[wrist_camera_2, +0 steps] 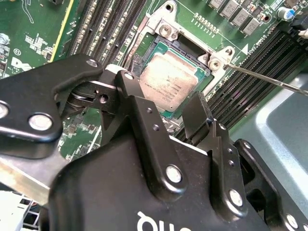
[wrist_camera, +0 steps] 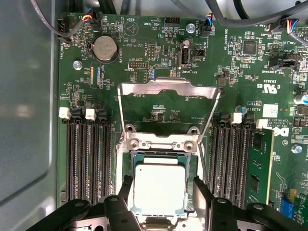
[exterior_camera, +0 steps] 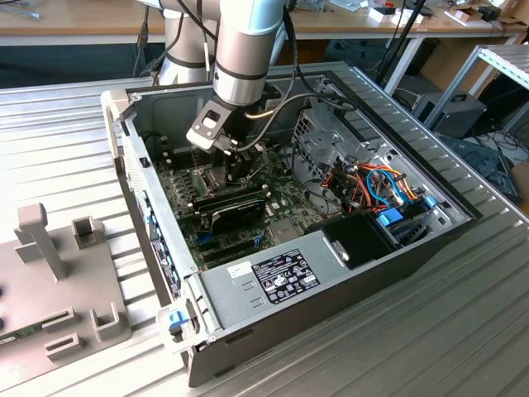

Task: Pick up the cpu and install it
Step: 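Place the cpu into insertion slot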

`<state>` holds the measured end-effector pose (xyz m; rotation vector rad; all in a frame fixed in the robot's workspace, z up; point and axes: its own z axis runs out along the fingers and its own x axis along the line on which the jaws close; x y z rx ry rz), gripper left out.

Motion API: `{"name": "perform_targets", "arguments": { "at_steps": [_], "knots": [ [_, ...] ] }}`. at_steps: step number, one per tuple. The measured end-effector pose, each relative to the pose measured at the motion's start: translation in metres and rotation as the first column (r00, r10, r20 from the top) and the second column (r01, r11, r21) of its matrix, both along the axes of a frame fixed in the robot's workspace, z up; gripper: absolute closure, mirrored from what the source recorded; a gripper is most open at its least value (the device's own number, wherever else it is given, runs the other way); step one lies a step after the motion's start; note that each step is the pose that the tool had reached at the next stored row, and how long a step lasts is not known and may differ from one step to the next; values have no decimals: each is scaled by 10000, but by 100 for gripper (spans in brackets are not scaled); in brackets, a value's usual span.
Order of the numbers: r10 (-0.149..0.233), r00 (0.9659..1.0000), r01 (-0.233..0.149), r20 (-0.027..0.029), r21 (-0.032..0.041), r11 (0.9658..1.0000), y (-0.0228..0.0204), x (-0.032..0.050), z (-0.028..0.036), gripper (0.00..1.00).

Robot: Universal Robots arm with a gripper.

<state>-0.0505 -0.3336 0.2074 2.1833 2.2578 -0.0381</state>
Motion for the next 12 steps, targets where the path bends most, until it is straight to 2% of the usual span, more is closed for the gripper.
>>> {"name": "perform_targets", "arguments": {
  "at_steps": [3, 5, 6, 7, 12],
  "knots": [
    [0, 10000, 0, 1, 0, 10000, 0, 0, 2, 41],
    [0, 10000, 0, 1, 0, 10000, 0, 0, 4, 53],
    [0, 10000, 0, 0, 1, 10000, 0, 0, 4, 53],
    [0, 10000, 0, 0, 0, 10000, 0, 0, 5, 60],
    [0, 10000, 0, 0, 0, 10000, 0, 0, 8, 60]
  ]
}}
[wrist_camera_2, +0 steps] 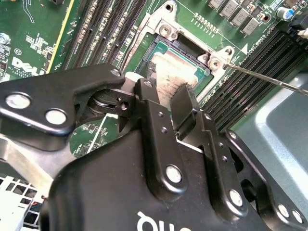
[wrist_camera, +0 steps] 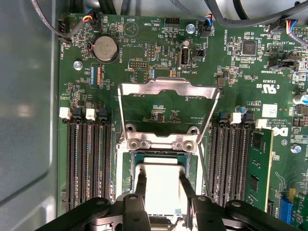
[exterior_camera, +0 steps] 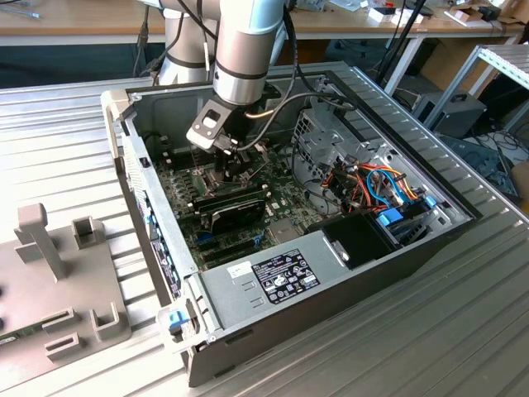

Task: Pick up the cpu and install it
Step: 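Place the cpu into insertion slot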

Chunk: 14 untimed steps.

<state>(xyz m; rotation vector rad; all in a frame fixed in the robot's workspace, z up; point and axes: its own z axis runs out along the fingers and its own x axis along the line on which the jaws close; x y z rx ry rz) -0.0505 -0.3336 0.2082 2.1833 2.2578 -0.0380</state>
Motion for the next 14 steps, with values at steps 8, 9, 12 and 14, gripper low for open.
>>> {"name": "perform_targets", "arguments": {
  "at_steps": [8, 9, 12, 14],
  "knots": [
    [0, 10000, 0, 0, 0, 10000, 0, 0, 5, 75],
    [0, 10000, 0, 0, 1, 10000, 0, 0, 6, 75],
    [1, 10000, -1, 0, 0, 10000, 0, 0, 8, 89],
    [1, 10000, -1, 0, 0, 10000, 0, 0, 9, 89]
  ]
}}
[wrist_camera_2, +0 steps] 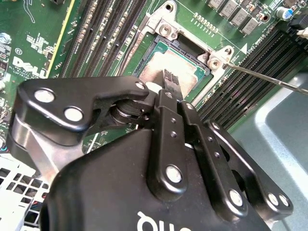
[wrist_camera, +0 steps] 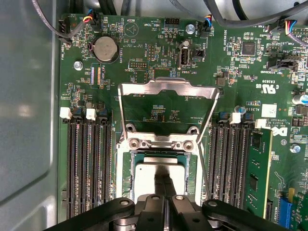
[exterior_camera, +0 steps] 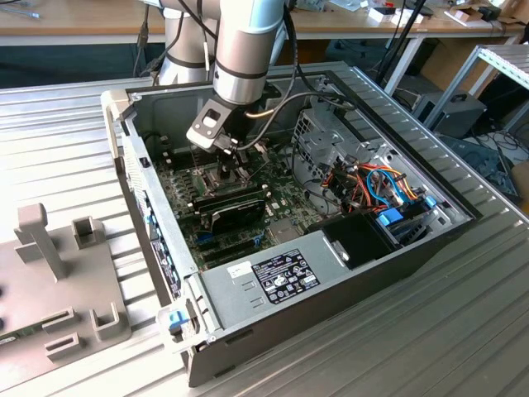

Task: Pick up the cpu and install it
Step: 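Place the cpu into insertion slot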

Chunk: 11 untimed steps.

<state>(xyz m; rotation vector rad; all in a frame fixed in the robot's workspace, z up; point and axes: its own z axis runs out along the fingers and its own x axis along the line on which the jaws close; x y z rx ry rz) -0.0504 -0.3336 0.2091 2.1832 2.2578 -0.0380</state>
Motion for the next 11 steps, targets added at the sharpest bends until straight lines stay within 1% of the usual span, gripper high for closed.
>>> {"name": "perform_targets", "arguments": {
  "at_steps": [4, 7, 11],
  "knots": [
    [0, 10000, 0, 0, 0, 10000, 0, 0, 3, 89],
    [0, 10000, 0, -1, -1, 10000, 0, 0, -14, 89],
    [0, 10000, 0, 0, -28, 10000, 0, 0, -26, 89]
  ]
}}
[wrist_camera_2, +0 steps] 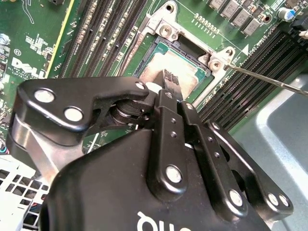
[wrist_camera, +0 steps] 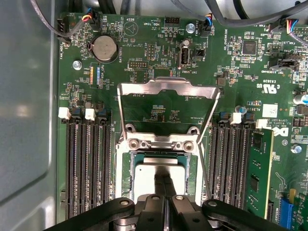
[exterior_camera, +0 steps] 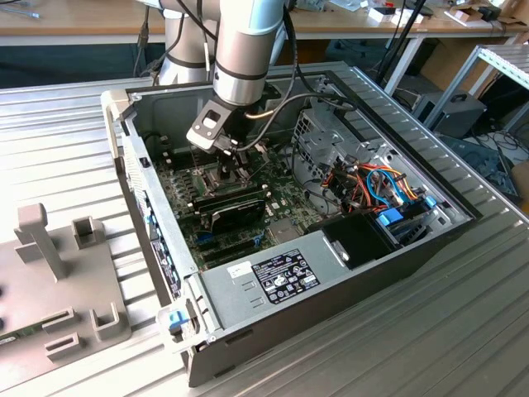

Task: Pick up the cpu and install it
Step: 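Place the cpu into insertion slot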

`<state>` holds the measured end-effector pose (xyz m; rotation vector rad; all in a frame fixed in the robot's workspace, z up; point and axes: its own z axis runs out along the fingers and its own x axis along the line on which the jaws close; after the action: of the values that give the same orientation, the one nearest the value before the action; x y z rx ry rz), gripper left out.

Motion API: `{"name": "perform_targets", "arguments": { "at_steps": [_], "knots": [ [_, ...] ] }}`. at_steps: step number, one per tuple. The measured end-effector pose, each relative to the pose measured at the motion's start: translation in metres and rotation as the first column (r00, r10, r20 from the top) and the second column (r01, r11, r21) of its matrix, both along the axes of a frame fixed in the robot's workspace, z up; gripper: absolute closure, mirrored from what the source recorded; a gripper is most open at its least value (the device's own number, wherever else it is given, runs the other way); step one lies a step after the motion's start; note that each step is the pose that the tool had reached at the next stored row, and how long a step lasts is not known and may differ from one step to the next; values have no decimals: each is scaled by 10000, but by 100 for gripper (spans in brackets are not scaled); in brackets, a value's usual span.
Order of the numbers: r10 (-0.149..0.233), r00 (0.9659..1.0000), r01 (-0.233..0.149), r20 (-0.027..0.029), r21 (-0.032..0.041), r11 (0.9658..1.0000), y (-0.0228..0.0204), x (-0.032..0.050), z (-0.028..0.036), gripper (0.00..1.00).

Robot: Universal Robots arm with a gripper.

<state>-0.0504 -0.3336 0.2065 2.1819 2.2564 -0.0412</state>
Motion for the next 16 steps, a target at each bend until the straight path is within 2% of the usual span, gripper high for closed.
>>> {"name": "perform_targets", "arguments": {
  "at_steps": [16],
  "knots": [
    [0, 10000, 0, -1, -11, 10000, 0, 0, -29, 89]
  ]
}}
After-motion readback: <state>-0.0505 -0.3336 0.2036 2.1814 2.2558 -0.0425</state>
